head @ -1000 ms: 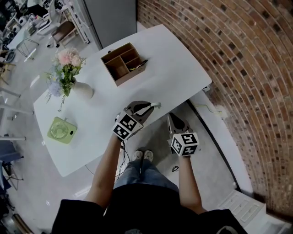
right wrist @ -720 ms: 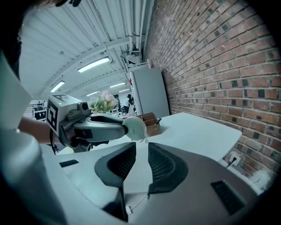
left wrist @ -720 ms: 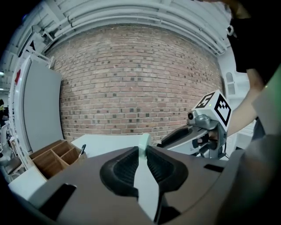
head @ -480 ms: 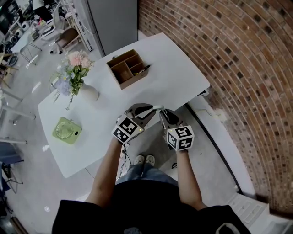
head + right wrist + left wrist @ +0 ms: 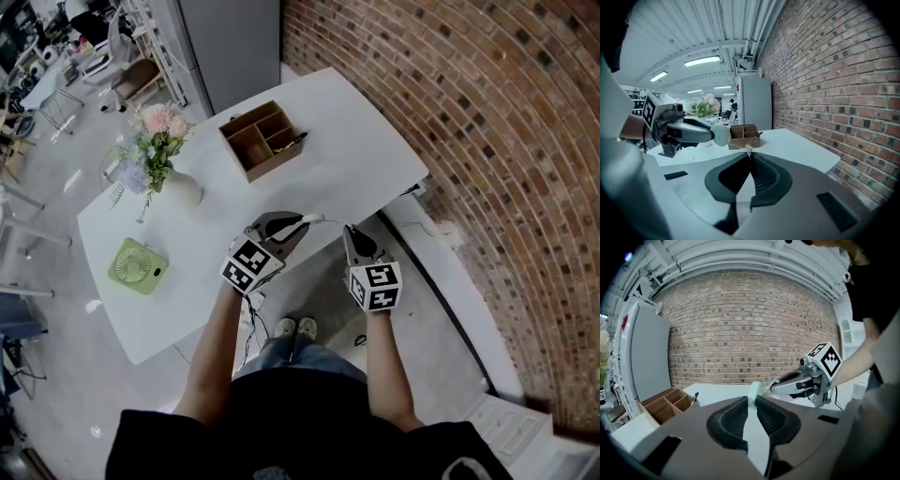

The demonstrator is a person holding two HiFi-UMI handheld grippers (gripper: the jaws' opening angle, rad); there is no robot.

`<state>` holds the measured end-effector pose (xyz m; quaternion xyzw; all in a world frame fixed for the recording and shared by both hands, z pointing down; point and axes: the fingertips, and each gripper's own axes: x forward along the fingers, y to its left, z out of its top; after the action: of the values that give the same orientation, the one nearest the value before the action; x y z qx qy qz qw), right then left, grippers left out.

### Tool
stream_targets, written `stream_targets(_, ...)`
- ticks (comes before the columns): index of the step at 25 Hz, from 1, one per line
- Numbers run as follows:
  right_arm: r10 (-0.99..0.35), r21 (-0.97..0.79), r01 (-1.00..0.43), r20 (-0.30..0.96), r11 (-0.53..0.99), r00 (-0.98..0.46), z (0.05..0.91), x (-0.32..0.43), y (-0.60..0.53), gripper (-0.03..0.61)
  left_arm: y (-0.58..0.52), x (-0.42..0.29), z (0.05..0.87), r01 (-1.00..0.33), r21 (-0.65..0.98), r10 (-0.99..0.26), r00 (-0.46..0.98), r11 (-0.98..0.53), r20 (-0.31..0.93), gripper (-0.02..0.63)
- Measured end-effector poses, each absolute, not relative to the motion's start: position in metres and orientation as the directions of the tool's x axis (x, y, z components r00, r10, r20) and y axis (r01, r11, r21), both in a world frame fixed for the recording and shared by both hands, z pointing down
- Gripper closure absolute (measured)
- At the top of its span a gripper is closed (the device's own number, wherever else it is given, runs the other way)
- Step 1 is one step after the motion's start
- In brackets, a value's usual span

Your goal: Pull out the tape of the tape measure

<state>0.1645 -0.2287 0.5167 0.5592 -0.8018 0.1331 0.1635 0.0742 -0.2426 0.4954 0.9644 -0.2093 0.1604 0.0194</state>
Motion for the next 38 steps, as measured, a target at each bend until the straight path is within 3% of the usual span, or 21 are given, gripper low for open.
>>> stream_targets(15, -0.889, 0.134, -0.958, 0.423, 0.253, -0.176, 0.518, 0.209, -0.223, 0.574, -0.25, 0.031, 0.506, -0.459, -0.047, -0.443, 0.82, -0.887, 0.362, 0.541)
stream_targets(38, -0.896, 0.205, -0.967, 0.442, 0.152, -0.047, 0.524, 0.268, -0.224, 0.574, -0.268, -0.03, 0.523, -0.536, -0.034, -0.501, 0.764, -0.844, 0.405, 0.541)
